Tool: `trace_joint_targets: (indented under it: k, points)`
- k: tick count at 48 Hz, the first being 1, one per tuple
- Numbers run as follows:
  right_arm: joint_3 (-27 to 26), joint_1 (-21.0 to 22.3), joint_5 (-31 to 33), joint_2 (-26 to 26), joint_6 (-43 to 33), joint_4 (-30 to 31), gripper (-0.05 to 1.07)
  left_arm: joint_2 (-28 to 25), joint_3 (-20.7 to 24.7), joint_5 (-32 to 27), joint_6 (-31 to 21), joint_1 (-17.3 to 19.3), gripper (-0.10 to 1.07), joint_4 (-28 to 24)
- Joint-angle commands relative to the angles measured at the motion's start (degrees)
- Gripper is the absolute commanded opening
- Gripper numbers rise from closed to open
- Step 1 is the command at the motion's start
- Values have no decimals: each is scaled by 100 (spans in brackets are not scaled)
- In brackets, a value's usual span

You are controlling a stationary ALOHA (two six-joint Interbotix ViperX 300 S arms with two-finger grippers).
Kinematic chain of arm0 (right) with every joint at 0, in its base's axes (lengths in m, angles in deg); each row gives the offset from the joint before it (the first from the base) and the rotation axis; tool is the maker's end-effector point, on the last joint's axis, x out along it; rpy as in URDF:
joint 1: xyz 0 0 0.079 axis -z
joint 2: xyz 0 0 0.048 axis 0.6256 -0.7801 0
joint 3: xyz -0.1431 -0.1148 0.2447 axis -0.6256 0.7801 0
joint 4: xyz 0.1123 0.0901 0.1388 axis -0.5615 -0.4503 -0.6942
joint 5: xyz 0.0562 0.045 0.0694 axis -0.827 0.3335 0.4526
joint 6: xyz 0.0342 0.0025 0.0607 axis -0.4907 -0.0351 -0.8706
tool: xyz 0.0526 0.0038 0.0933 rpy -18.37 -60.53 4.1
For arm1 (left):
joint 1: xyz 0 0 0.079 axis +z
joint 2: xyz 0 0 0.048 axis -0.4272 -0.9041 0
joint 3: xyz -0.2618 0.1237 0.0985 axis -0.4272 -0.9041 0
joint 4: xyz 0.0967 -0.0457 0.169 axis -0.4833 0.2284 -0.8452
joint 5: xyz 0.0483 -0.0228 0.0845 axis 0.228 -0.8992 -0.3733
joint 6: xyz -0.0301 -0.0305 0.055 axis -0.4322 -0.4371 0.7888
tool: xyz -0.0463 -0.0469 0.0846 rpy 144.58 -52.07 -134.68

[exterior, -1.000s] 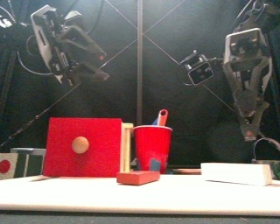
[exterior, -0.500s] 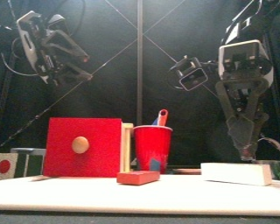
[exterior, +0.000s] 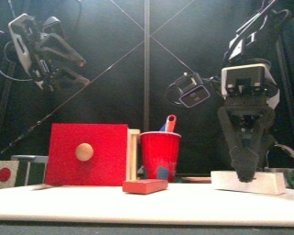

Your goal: Pull apart salmon sushi and put rice into drawer

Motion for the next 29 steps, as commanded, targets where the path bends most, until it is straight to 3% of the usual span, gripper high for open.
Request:
trace_joint_targets:
  k: [1, 11, 20, 29]
  points:
    - [-123, 0, 44, 105, -9, 0, 93, 9, 62, 18, 0, 9, 86, 35]
    - [-132, 0, 79, 105, 0, 18, 68, 9, 53, 18, 0, -9, 86, 70]
    - [-360, 26, 281, 220, 53, 18, 66, 9, 62, 18, 0, -18, 86, 70]
    - [-1178, 255, 1011, 369, 264, 193, 66, 9, 53, 26, 0, -18, 86, 97]
